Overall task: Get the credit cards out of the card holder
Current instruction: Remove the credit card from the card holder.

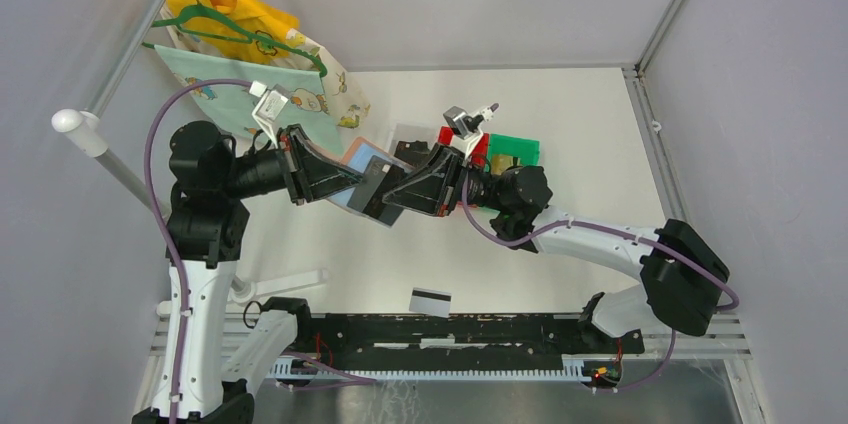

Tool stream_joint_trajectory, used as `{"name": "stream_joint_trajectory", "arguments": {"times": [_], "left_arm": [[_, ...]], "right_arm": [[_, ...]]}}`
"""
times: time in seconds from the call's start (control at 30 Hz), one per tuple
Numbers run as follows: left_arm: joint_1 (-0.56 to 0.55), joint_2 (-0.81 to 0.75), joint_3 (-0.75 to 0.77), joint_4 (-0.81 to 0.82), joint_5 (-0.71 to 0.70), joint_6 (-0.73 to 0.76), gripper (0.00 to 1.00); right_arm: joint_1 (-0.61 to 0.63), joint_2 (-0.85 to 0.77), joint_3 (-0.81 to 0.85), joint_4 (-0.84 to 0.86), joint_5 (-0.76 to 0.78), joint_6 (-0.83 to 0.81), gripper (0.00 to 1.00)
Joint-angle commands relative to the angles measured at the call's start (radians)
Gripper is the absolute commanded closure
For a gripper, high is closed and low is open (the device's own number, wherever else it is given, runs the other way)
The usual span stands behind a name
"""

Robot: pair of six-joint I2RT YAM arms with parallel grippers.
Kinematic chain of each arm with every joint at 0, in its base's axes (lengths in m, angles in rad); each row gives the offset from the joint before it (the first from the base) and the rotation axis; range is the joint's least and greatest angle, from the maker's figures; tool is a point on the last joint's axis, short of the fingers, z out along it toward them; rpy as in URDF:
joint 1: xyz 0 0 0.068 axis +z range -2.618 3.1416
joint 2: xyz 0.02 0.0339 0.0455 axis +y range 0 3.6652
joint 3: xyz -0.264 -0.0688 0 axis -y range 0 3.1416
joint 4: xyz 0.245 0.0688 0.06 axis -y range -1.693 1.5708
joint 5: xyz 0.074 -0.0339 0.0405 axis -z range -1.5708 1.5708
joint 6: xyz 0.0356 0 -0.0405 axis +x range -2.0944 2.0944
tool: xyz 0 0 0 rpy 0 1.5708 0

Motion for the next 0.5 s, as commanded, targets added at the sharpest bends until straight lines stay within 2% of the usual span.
{"name": "stream_joint_trajectory", "arguments": {"times": [0.0,0.13,0.27,0.43,0.47], "left_arm": [[0.005,-0.009,0.010,0.065,-0.015,-0.031,0.98],[0.006,-0.012,0.010,0.066,-0.020,-0.031,0.98],[0.007,-0.016,0.010,0.066,-0.022,-0.028,0.98],[0.006,-0.015,0.013,0.052,-0.022,-0.012,0.98],[0.005,-0.014,0.014,0.052,-0.022,-0.011,0.98]], "right_arm": [[0.002,-0.027,0.021,0.098,0.007,0.009,0.80],[0.010,-0.001,0.061,0.101,0.019,0.024,0.76],[0.022,0.020,0.090,0.102,0.023,0.028,0.77],[0.024,0.016,0.072,0.106,0.030,0.031,0.99],[0.024,0.008,0.057,0.106,0.035,0.027,1.00]]}}
